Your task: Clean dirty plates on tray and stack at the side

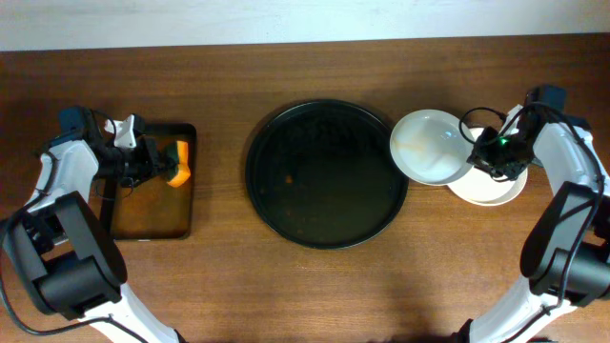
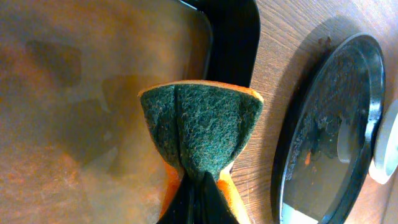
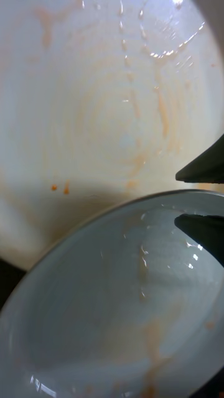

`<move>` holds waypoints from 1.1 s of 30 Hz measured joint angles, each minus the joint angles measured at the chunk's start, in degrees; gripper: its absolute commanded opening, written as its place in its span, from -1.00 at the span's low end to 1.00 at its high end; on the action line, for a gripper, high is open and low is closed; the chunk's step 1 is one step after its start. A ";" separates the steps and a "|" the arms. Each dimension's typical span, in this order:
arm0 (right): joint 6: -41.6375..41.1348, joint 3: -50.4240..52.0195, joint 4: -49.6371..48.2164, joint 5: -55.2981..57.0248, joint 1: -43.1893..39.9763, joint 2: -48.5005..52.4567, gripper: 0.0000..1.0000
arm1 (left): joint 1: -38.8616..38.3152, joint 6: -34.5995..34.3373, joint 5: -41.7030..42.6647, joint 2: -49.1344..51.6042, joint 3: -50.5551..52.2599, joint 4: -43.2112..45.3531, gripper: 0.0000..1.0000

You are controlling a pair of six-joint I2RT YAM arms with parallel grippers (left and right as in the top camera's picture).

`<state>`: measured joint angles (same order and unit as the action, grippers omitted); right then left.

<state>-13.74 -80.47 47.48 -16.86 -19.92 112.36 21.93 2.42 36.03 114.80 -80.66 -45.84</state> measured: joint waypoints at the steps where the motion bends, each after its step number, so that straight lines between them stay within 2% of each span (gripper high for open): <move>1: -0.13 0.00 0.00 0.00 0.09 0.33 -0.53 | 0.00 0.00 -0.02 -0.02 0.00 0.00 -0.99; 3: -0.02 0.00 -0.02 0.02 0.33 1.01 -0.58 | 0.00 0.00 0.00 0.00 0.00 -0.02 -0.99; 6: 0.07 0.00 0.09 0.66 0.52 1.75 -0.92 | 0.00 0.00 0.00 0.00 0.00 -0.02 -0.99; 13: -0.02 -0.02 2.97 4.00 -0.33 1.81 -0.92 | 0.00 0.00 0.00 0.02 0.00 -0.20 -0.99; 19: -0.44 -0.07 3.69 5.05 -4.24 1.81 -0.92 | 0.00 0.00 -0.02 0.02 0.00 -0.28 -0.99; 20: -0.87 -0.07 3.78 5.29 -5.11 1.81 -0.92 | 0.00 0.00 0.00 0.02 0.00 -0.42 -0.99; 21: -1.31 -0.11 3.89 5.66 -6.34 1.81 -0.80 | 0.00 0.00 0.00 0.02 0.00 -0.52 -0.99; 25: -2.12 -0.57 4.46 7.08 -8.66 1.84 -0.53 | 0.00 0.00 -0.02 0.02 0.00 -0.74 -0.99; 33: -2.58 -9.07 13.68 9.57 -10.86 1.81 -0.42 | 0.00 0.00 0.00 0.07 0.00 -1.14 -0.99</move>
<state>-16.32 -89.54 61.17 -7.29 -30.79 114.17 21.93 2.42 36.03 114.87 -80.66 -46.98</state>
